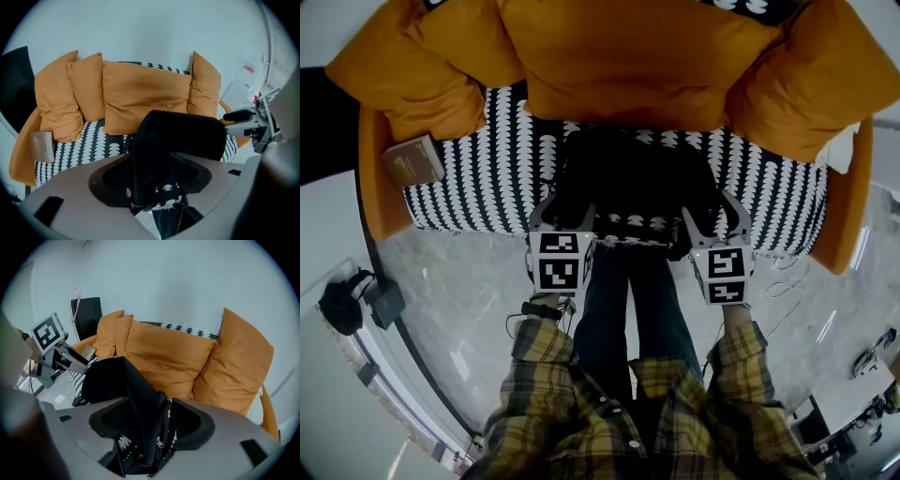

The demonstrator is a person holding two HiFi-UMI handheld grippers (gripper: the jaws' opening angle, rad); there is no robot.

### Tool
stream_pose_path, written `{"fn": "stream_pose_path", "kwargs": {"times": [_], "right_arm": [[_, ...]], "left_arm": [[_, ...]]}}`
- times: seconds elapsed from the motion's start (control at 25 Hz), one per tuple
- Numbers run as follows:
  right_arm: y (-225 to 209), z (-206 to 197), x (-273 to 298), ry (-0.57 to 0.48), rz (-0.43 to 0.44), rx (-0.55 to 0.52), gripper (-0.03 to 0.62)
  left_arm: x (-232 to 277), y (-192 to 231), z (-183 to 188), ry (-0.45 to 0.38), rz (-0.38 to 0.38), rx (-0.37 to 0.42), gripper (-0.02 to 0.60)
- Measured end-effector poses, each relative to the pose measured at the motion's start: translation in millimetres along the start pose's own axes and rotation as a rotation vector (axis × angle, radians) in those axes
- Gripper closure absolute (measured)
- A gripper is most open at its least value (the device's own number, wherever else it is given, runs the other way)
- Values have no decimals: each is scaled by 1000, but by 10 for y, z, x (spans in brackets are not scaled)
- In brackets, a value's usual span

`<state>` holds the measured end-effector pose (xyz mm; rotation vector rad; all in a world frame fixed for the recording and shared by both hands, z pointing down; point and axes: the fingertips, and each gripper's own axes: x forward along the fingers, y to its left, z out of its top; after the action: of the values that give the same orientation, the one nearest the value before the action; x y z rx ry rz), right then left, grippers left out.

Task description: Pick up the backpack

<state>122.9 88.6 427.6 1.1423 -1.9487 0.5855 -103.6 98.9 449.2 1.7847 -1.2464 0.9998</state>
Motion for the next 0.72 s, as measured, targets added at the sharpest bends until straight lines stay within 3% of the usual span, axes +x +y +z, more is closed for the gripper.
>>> {"fn": "stream_pose_path", "kwargs": {"times": [0.48,0.72], "right_arm": [[-89,-276,435,109,66,4,281],[-79,-404,656,167,83,7,275]], "left_arm": [[464,200,-235,102,20,141,268],[668,314,-343,155,9,150,264]]}}
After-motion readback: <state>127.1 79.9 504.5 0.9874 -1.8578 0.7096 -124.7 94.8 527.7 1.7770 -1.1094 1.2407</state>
